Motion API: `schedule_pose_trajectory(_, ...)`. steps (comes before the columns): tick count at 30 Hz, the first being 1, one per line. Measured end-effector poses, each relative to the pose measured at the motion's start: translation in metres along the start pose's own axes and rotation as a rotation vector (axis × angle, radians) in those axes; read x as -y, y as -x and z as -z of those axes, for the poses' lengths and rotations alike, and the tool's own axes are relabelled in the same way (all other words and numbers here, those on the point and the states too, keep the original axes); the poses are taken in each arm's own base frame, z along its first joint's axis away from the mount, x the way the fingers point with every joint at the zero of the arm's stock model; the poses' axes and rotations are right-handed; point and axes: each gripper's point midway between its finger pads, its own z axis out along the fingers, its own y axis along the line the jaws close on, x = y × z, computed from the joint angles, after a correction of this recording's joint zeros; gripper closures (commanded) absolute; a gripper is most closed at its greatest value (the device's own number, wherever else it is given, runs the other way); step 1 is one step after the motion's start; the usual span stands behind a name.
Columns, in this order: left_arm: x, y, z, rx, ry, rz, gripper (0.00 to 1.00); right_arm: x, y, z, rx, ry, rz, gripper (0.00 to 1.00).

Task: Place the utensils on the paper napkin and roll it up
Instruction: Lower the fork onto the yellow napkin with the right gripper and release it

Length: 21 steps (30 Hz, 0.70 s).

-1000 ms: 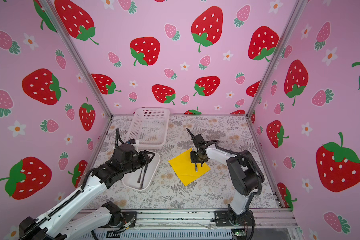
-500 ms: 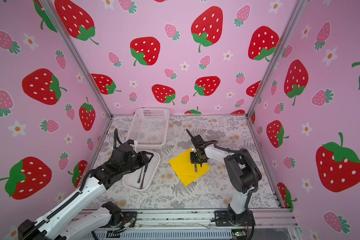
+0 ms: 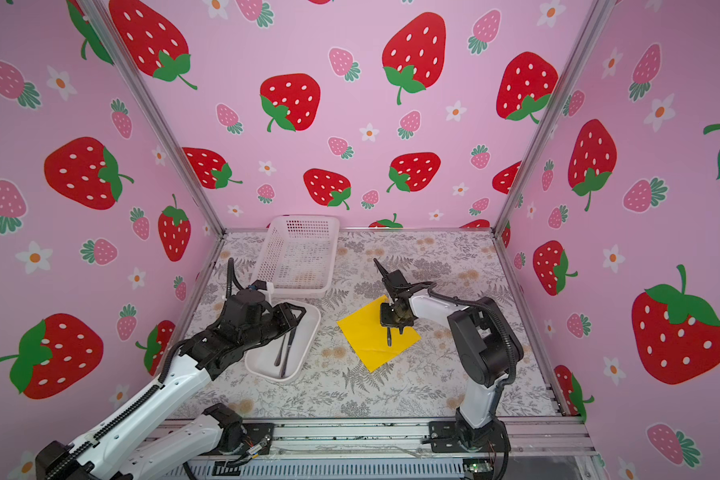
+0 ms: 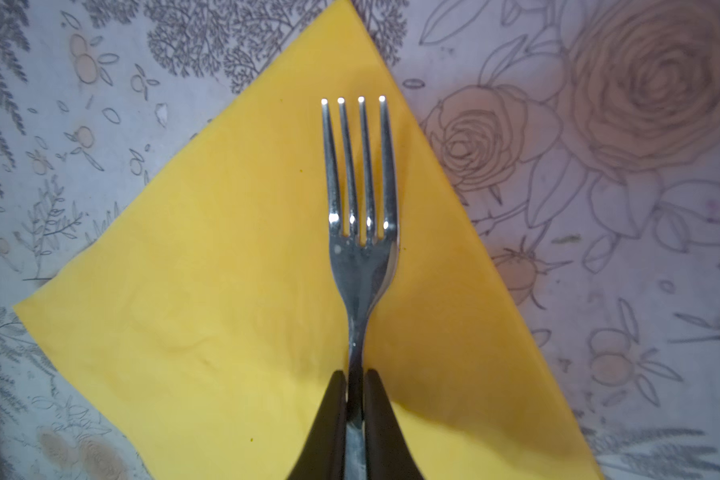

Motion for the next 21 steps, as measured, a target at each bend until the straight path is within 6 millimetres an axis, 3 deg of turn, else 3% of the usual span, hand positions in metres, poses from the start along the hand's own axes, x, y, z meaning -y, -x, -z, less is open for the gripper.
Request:
schedule_pose_trajectory(14,-0.007,0.0,0.002,0.005,0.011,0.009,0.54,0.0,0.001,-0.001,0.01,0.005,-0.032,0.89)
schedule_pose_trajectory(18,-0.008,-0.001,0.002,0.002,0.017,0.007,0.54,0.0,0.002,0.0,0.014,0.007,-0.03,0.83)
schedule_pose_trajectory(21,-0.012,-0.001,0.001,-0.002,0.031,-0.001,0.54,-0.001,0.004,0.006,0.026,0.013,-0.029,0.72)
